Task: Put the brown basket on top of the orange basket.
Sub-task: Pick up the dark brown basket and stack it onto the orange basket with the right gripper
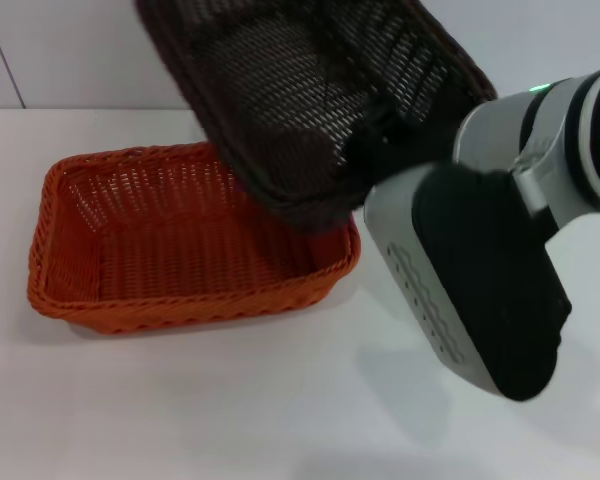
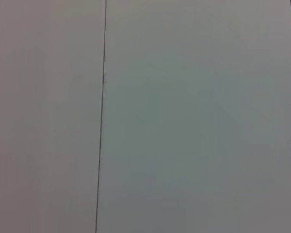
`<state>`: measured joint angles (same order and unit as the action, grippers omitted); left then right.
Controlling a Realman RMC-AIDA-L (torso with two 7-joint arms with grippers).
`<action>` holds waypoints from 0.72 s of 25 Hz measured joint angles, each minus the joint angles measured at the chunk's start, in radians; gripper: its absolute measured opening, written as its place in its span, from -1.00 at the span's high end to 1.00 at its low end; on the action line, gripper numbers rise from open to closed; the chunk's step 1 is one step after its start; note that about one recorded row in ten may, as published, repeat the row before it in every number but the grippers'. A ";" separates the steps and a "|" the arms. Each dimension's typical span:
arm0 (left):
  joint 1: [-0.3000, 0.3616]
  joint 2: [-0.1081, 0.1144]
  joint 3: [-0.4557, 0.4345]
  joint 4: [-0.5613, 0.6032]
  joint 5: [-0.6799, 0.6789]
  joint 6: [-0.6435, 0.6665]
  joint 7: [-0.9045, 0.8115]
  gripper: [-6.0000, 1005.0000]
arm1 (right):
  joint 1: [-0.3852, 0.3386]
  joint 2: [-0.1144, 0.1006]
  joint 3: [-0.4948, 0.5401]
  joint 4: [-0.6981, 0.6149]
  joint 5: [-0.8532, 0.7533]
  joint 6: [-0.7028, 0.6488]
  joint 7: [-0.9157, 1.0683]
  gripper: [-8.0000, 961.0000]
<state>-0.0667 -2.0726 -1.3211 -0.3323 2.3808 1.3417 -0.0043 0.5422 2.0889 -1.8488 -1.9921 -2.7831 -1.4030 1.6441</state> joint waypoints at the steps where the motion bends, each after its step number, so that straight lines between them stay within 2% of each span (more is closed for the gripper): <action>1: 0.001 0.000 0.000 -0.002 0.000 0.000 -0.009 -0.56 | -0.013 0.000 -0.003 0.004 0.008 0.027 -0.037 0.61; 2: 0.002 0.000 0.000 -0.002 0.000 0.000 -0.014 -0.56 | -0.034 -0.001 -0.008 0.023 0.036 0.087 -0.113 0.61; 6: 0.003 0.000 -0.001 -0.001 0.000 0.000 -0.035 -0.56 | -0.055 -0.003 -0.016 0.064 0.087 0.162 -0.226 0.61; 7: 0.001 0.000 -0.001 0.006 0.000 0.000 -0.040 -0.56 | -0.066 -0.005 -0.026 0.101 0.126 0.219 -0.313 0.62; 11: 0.001 0.000 -0.002 0.007 0.000 0.000 -0.041 -0.56 | -0.074 -0.006 -0.043 0.155 0.144 0.285 -0.398 0.62; 18: 0.003 -0.001 -0.001 0.000 -0.020 0.000 -0.042 -0.56 | -0.124 -0.007 -0.068 0.270 0.248 0.512 -0.634 0.62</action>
<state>-0.0638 -2.0739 -1.3223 -0.3327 2.3612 1.3417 -0.0465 0.4185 2.0814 -1.9163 -1.7218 -2.5350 -0.8909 1.0106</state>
